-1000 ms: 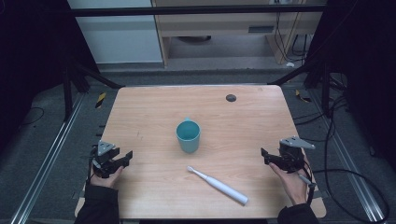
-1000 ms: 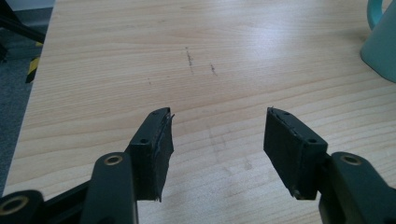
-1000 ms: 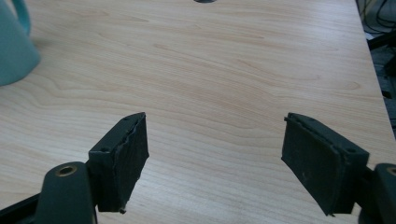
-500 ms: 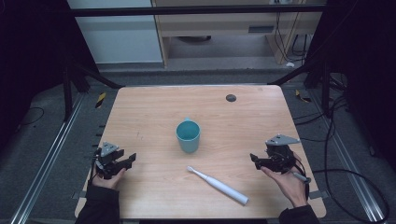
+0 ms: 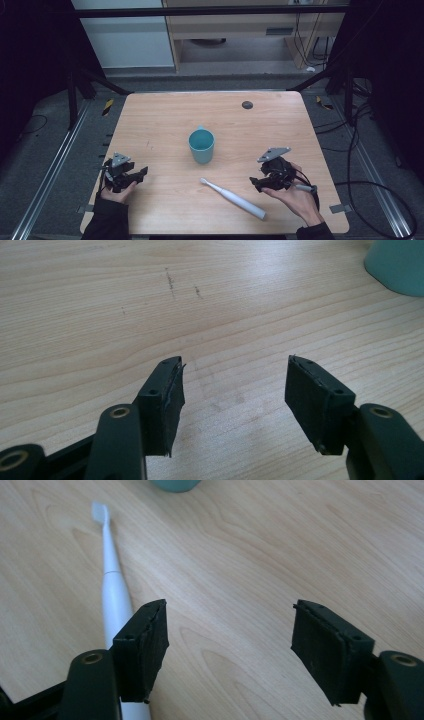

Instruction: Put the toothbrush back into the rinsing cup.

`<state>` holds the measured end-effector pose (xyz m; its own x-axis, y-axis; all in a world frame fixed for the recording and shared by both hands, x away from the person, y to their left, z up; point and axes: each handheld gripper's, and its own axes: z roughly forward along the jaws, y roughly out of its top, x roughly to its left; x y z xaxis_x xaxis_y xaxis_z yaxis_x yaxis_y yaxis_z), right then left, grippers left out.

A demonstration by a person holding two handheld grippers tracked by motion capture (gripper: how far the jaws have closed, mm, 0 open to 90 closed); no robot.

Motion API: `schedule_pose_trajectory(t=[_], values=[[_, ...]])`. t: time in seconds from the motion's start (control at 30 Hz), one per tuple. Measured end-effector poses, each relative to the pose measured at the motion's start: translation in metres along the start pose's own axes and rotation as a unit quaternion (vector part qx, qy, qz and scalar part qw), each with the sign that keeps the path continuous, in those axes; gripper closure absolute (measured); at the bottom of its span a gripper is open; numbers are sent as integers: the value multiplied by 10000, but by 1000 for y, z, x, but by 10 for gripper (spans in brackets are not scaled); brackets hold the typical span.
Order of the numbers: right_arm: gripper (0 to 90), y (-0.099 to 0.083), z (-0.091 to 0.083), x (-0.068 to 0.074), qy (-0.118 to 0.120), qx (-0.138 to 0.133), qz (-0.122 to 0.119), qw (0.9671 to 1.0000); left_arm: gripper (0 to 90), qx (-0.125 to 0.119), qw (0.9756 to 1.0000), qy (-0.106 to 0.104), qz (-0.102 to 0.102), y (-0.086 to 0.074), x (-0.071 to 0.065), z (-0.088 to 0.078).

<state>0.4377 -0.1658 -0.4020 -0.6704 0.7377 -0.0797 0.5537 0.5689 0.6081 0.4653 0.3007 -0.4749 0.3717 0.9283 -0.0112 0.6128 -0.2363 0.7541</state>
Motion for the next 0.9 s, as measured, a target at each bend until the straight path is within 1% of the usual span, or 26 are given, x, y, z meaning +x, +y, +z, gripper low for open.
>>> schedule_pose_trajectory(t=[0.1,0.17,0.3,0.37,0.4,0.5,0.53,0.57,0.6,0.67,0.73,0.77,0.8,0.9], values=[[325,4,3,5,128,140,-104,9998,400,23,10000,11,23,0,-1,1],[331,6,5,8,148,182,-153,9996,400,38,10000,8,29,0,-1,1],[340,8,7,10,161,244,-189,9994,400,57,10000,-5,45,0,-1,1],[359,11,9,13,253,312,-236,9989,398,78,10000,-16,41,0,-1,1],[362,12,10,14,296,321,-221,9988,396,73,10000,-34,21,0,-1,2],[371,13,11,15,349,394,-248,9983,390,80,9999,-57,20,0,-1,2],[383,14,14,18,387,480,-278,9977,387,79,9999,-75,26,0,-1,2],[383,14,14,18,387,480,-278,9977,386,79,9999,-75,26,0,-1,2],[392,15,16,21,407,544,-308,9972,384,85,9999,-92,19,0,-1,2],[393,15,17,21,420,551,-344,9970,383,84,9999,-109,9,0,-1,2],[409,16,20,25,466,648,-394,9960,379,95,9999,-128,12,0,-2,2],[409,16,20,25,466,648,-394,9960,379,95,9999,-128,12,0,-2,2],[421,17,22,28,537,719,-441,9950,379,86,9999,-134,3,0,-2,2],[434,17,25,32,639,821,-470,9935,378,85,9999,-135,26,1,-2,2]])
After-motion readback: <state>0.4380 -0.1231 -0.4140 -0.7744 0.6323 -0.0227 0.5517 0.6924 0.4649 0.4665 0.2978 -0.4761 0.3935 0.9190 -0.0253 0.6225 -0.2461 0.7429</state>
